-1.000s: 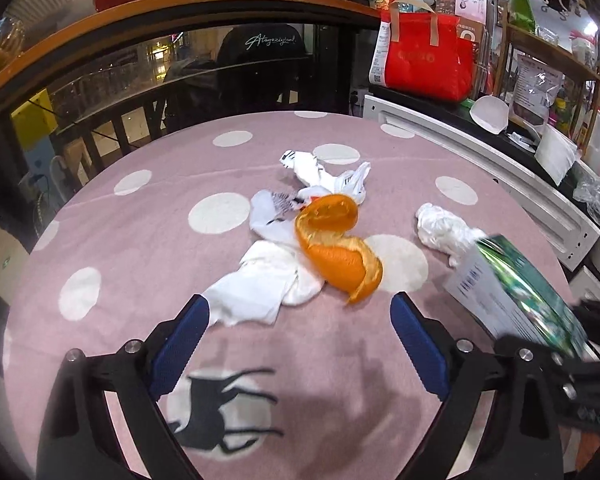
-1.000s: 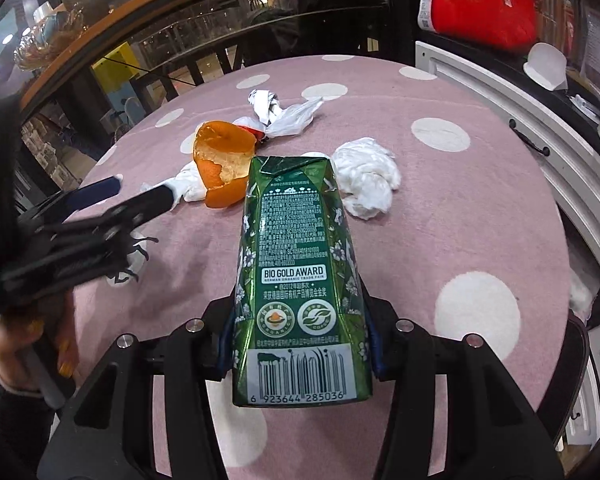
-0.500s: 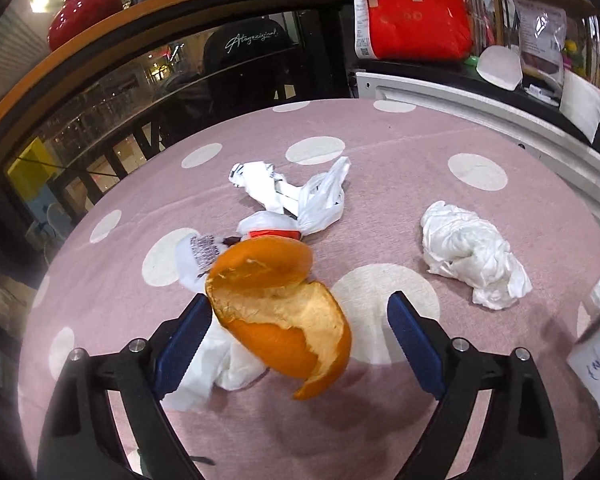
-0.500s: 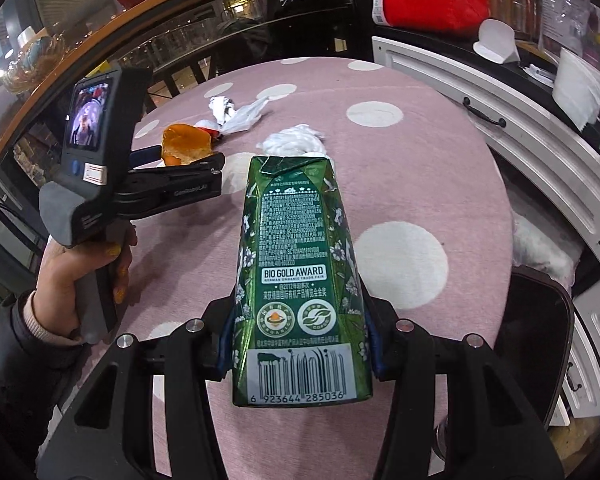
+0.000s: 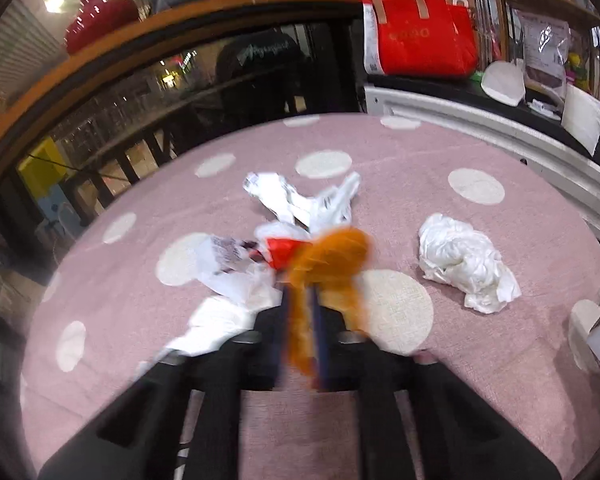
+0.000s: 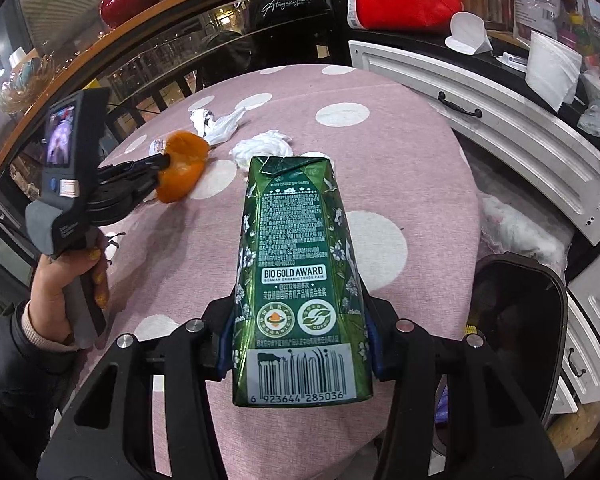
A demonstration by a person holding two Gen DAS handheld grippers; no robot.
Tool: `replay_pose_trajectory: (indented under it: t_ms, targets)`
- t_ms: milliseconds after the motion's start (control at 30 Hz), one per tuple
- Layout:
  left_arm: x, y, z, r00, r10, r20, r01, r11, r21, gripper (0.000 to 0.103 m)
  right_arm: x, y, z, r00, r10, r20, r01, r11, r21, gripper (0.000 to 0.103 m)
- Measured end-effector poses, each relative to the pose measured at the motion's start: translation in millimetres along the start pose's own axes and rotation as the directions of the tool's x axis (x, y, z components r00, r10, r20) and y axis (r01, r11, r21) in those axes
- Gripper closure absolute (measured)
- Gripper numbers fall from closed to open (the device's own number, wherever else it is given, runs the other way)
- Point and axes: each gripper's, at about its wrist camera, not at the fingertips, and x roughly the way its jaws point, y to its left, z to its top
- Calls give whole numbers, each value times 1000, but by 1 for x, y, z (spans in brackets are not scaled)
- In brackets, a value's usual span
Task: Collect trash
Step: 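Grasp the orange peel with the left tool while the right tool holds the carton, then carry the green carton over the bin with the right tool and open it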
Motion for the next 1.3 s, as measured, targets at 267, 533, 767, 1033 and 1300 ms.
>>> replay_pose_trajectory:
  t_ms: [267, 533, 767, 1033, 1300]
  targets:
    - [-28, -2, -9, 996, -81, 38, 82, 996, -31, 98, -8, -15, -8, 1000, -10, 12, 9, 1000, 28, 54]
    - [-60, 3, -17, 985, -154, 75, 160, 984, -79, 98, -26, -28, -16, 999, -30, 44, 28, 999, 41, 54]
    - [-99, -9, -28, 964, -234, 124, 245, 967, -75, 98, -46, -56, -29, 995, -73, 64, 67, 994, 90, 54]
    - [-139, -42, -30, 923, -341, 176, 351, 936, -23, 98, -69, -110, -54, 984, -168, 66, 153, 970, 189, 54]
    - [-172, -93, -25, 866, -455, 207, 452, 890, 63, 98, -62, -169, -81, 968, -252, 6, 239, 925, 295, 54]
